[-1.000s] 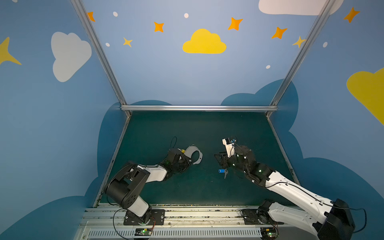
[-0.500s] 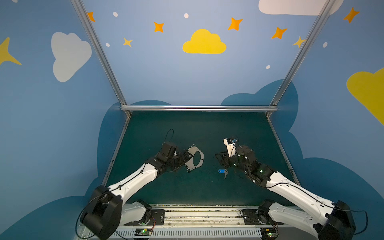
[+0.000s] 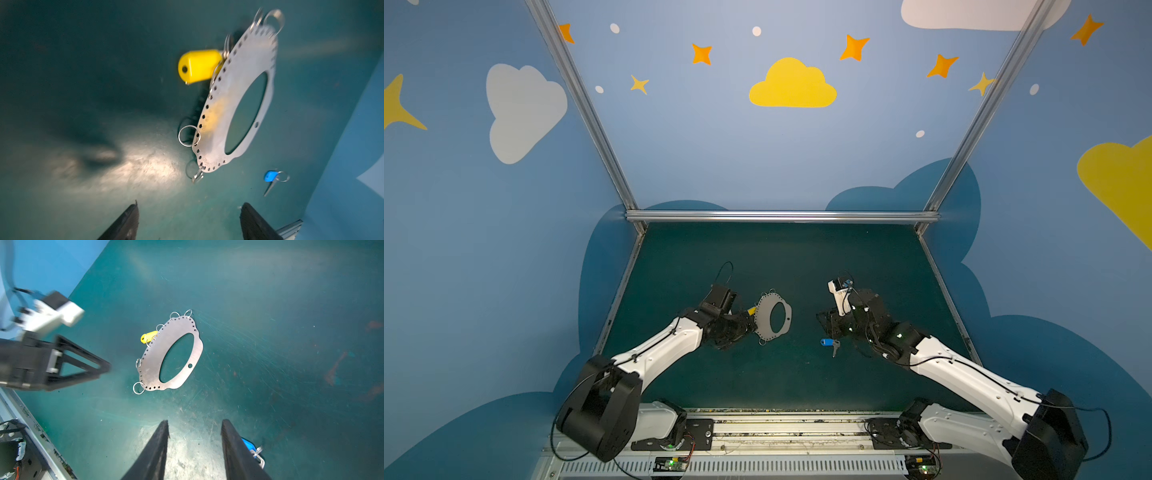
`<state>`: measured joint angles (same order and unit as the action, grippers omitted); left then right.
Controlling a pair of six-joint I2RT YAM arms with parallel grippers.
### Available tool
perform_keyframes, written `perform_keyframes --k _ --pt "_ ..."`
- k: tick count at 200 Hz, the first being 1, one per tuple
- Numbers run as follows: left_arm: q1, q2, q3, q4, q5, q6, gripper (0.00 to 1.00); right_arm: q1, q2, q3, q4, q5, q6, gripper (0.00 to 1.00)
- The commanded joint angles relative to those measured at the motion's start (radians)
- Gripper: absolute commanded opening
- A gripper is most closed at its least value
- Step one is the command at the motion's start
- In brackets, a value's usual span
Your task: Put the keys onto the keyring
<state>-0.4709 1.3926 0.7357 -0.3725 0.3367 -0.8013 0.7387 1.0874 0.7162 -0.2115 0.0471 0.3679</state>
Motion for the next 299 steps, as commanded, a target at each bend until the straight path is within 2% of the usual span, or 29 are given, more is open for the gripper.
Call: perform_keyframes --k 1,32,83,121,147,187,240,299 --pt "-0.036 0.099 0.051 0.068 0.046 0.042 0.77 -0.005 -0.024 -0.001 -0.022 0.016 0.018 0.44" --pt "-0.065 0.209 0.101 0.107 0.087 0.040 0.71 -0.008 -0.027 -0.018 -0.030 0.023 0.025 0.44" --pt "-0.122 0.279 0.159 0.169 0.145 0.029 0.66 -0.025 0.027 -0.006 -0.159 0.090 0.072 0.40" --pt "-0.133 0.220 0.145 0.138 0.123 0.035 0.69 -0.045 0.117 -0.022 -0.220 0.154 0.173 0.40" --pt "-0.133 0.139 0.118 0.060 0.069 0.048 0.75 -0.050 0.185 -0.028 -0.195 0.136 0.190 0.42" --pt "-0.127 0.022 0.076 -0.009 0.007 0.052 0.78 -0.050 0.299 -0.014 -0.167 0.152 0.213 0.41" --pt "-0.109 0.018 0.065 -0.005 0.018 0.049 0.79 -0.050 0.351 -0.012 -0.149 0.143 0.213 0.29" --pt "-0.105 0.019 0.073 0.003 0.025 0.047 0.79 -0.043 0.339 -0.023 -0.141 0.125 0.189 0.17"
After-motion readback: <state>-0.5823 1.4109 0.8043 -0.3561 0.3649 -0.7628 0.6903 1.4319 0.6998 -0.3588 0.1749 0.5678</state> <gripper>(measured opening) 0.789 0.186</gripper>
